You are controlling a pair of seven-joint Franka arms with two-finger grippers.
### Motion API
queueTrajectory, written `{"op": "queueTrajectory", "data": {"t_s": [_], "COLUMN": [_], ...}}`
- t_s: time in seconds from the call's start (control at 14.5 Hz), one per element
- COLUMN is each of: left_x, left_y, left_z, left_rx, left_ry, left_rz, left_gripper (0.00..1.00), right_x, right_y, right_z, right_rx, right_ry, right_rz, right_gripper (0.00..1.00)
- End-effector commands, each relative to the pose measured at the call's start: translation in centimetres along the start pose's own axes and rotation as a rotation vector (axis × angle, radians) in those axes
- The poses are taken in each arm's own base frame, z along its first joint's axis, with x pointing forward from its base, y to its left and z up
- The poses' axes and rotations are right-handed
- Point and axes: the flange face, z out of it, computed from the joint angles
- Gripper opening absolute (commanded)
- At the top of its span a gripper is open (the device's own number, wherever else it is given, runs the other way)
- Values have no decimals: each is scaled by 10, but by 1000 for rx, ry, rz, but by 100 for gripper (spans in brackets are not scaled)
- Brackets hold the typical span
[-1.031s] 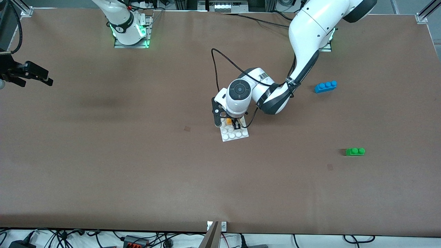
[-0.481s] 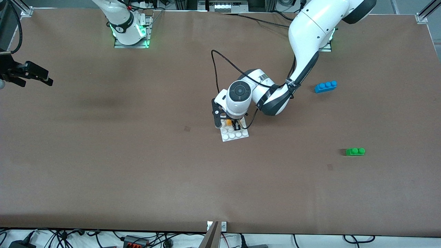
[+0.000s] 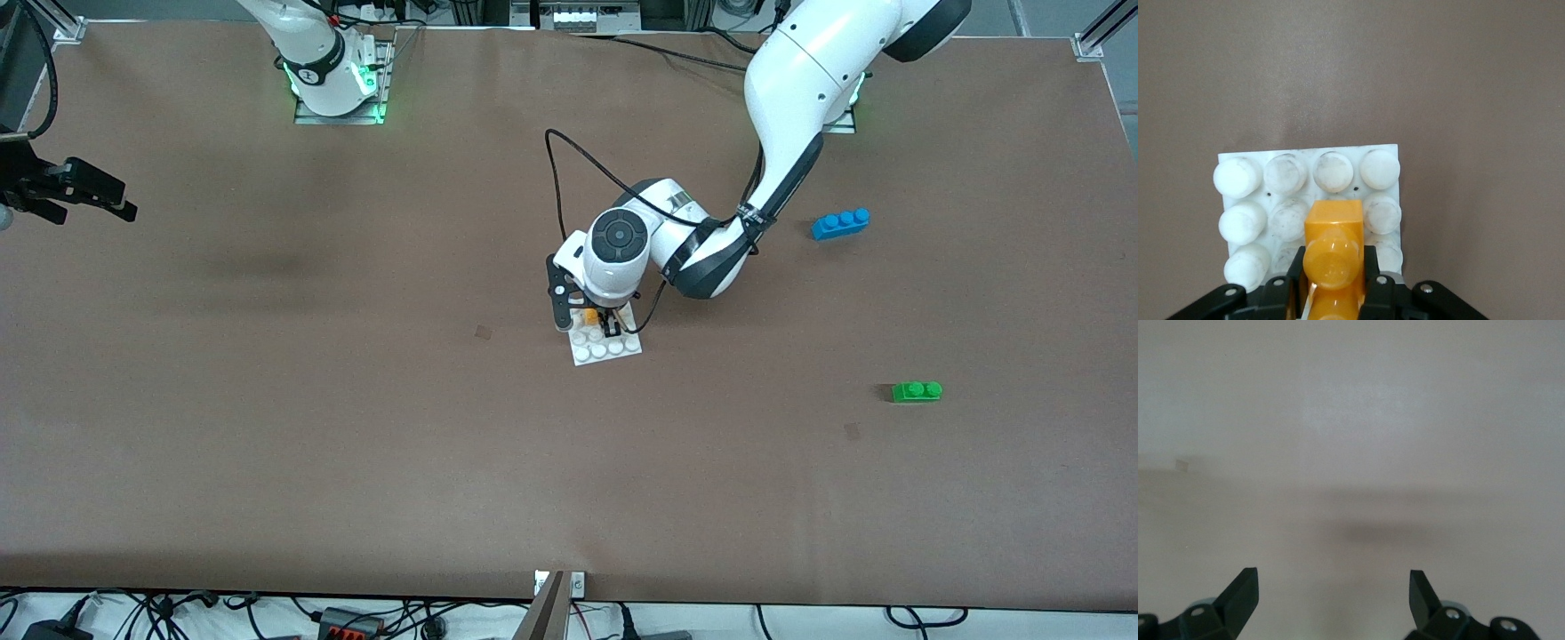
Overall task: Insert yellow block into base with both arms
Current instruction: 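Lower the yellow block onto the base plate studs and press down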
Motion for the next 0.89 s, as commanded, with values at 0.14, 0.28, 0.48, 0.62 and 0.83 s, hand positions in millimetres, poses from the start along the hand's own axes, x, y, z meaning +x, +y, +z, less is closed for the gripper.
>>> {"op": "queueTrajectory", "data": {"t_s": [0.14, 0.28, 0.48, 0.62, 0.83], "left_x": [4, 9, 7, 4, -9], "left_y": [-8, -17, -17, -17, -27], "left_z": [-8, -26, -26, -37, -69], "left_rx": [26, 45, 40, 24, 29], "left_ry": [-6, 20, 9, -24, -45], "left_rz": [0, -12, -10, -20, -49], "left_gripper": [100, 100, 100, 100, 100], "right_x": [0, 0, 0, 0, 0], "right_y": [-1, -1, -1, -1, -1], "right_z": [-5, -5, -5, -5, -5], "right_rx": [17, 17, 17, 17, 17], "right_ry": [-2, -2, -4, -2, -2], "right_rz": [-10, -10, -10, -10, -10], "right_gripper": [100, 100, 100, 100, 100]}}
